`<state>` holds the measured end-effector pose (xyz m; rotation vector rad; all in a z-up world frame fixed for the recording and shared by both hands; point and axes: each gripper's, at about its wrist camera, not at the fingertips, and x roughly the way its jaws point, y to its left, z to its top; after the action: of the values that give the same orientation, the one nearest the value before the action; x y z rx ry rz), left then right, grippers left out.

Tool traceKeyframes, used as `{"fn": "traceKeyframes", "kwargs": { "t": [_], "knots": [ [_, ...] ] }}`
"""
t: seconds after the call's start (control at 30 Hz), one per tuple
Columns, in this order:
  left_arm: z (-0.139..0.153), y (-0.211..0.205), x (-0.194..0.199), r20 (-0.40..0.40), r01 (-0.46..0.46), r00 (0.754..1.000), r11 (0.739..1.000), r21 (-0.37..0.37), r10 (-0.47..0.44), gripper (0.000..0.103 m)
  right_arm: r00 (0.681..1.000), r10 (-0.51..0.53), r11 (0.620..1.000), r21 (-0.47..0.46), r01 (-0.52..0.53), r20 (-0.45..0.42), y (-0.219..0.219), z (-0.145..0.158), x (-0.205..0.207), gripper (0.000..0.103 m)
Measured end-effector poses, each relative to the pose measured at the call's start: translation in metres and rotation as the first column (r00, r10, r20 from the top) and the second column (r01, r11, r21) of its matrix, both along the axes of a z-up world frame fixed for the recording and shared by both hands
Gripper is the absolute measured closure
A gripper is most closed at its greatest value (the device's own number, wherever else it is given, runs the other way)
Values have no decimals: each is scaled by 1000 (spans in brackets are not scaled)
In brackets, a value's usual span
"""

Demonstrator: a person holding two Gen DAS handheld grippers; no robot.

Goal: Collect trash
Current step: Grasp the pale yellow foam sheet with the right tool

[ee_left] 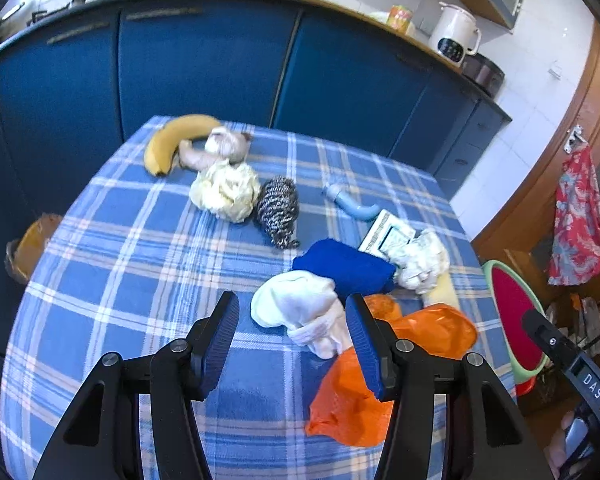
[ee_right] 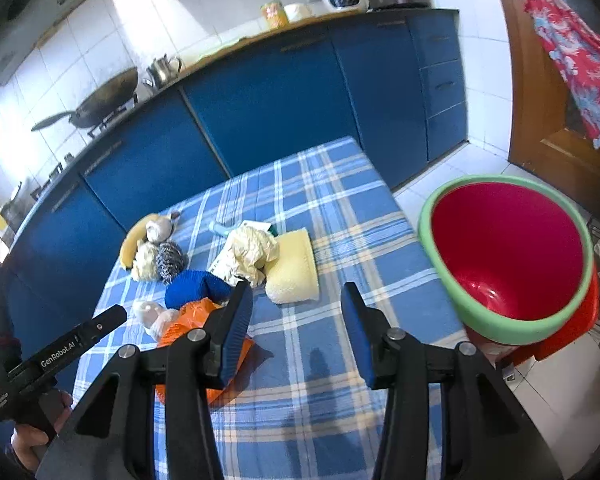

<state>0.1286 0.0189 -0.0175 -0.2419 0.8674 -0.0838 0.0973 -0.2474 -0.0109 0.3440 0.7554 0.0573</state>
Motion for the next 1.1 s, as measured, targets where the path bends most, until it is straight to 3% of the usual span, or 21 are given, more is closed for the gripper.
{"fn": "traceKeyframes", "kwargs": {
  "t": [0.6, 0.93, 1.1],
  "knots": [
    [-43, -1, 32, -99, 10, 995, 999, -39, -14, 46, 978, 66, 995, -64, -80, -196, 18, -59, 73, 47],
    [-51, -1, 38, -92, 25, 995, 995, -97, -34, 42, 980, 86, 990, -95, -105, -181, 25, -66, 84, 43],
    [-52, -1, 39, -77, 35, 996, 993, -114, -44, 42, 981, 106, 985, -116, -126, -164, 32, -67, 84, 47]
  ]
}}
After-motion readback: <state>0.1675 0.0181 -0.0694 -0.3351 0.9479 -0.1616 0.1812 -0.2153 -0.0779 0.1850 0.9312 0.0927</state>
